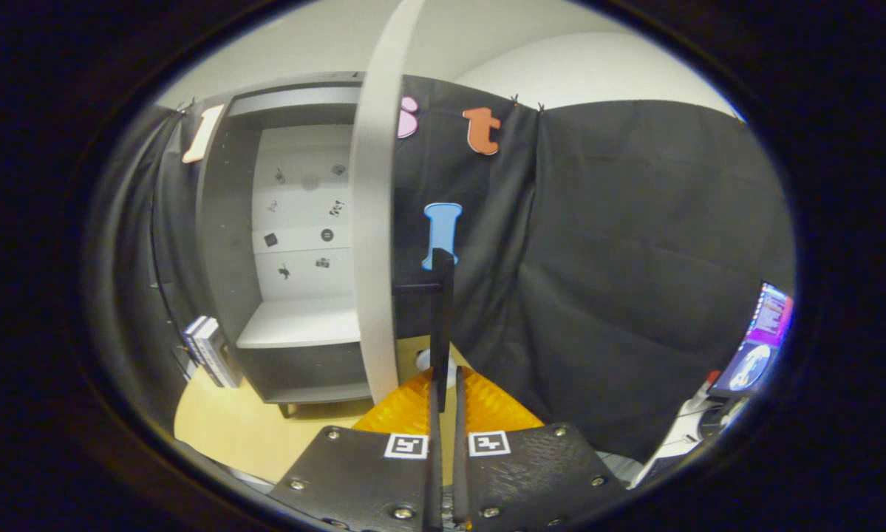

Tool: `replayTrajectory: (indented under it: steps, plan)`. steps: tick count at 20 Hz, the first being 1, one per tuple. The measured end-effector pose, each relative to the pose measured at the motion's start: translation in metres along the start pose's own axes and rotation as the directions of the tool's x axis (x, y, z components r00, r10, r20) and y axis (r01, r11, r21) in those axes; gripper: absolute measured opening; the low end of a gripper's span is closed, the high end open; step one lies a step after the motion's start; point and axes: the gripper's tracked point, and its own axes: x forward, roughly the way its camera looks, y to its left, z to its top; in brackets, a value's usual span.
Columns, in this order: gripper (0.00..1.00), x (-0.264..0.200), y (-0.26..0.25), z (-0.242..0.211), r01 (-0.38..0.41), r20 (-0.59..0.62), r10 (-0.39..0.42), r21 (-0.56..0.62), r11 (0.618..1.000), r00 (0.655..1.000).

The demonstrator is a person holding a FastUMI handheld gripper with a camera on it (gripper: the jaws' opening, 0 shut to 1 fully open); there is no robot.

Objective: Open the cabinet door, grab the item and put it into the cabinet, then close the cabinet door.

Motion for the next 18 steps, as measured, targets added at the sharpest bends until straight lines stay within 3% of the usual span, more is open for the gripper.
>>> replayTrajectory:
  steps: [3, 7, 11, 18]
  plan:
    - [0.06, -0.008, -0.016, -0.003, 0.06, 0.003, -0.06, -0.007, 0.998, 0.998]
    - [0.06, -0.024, -0.017, -0.007, 0.066, 0.006, -0.067, 0.014, 0.998, 0.998]
    - [0.06, -0.027, 0.005, -0.01, 0.01, 0.022, -0.01, -0.003, 1.0, 1.0]
    - [0.06, -0.019, 0.084, -0.035, -0.194, -0.017, 0.194, -0.009, 0.981, 0.981]
